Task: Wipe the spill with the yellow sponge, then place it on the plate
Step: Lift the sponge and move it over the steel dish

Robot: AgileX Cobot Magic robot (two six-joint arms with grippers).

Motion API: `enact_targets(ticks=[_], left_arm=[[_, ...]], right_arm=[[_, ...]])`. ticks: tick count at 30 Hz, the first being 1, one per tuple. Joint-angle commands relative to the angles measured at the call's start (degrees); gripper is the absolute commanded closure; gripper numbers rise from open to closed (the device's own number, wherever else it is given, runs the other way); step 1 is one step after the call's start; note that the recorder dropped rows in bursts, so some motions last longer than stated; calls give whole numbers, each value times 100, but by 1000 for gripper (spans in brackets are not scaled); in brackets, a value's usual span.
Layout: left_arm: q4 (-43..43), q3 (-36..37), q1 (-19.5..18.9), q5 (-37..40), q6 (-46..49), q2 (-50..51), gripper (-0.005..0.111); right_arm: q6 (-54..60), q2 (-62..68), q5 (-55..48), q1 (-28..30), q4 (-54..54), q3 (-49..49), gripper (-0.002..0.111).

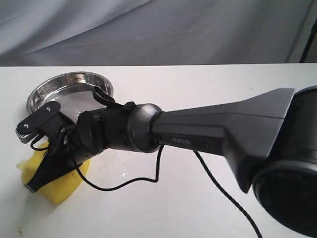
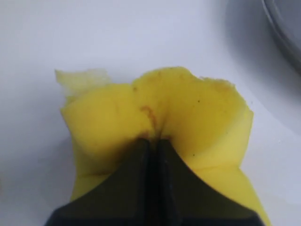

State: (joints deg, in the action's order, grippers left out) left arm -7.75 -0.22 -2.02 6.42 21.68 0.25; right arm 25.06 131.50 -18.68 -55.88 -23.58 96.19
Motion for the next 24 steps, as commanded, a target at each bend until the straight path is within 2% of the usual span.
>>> enact_targets(ticks=[1,11,24], left_arm=[[-14,22,25,-64,-15,-25,107],[-14,22,25,-64,-15,-25,107],[-14,22,25,-64,-15,-25,107]], right_arm=[[49,-321,511,-16,-33,-8,108],[49,-531,1593,8,310,-8,108],[49,-508,2012,458,392,-8,108]])
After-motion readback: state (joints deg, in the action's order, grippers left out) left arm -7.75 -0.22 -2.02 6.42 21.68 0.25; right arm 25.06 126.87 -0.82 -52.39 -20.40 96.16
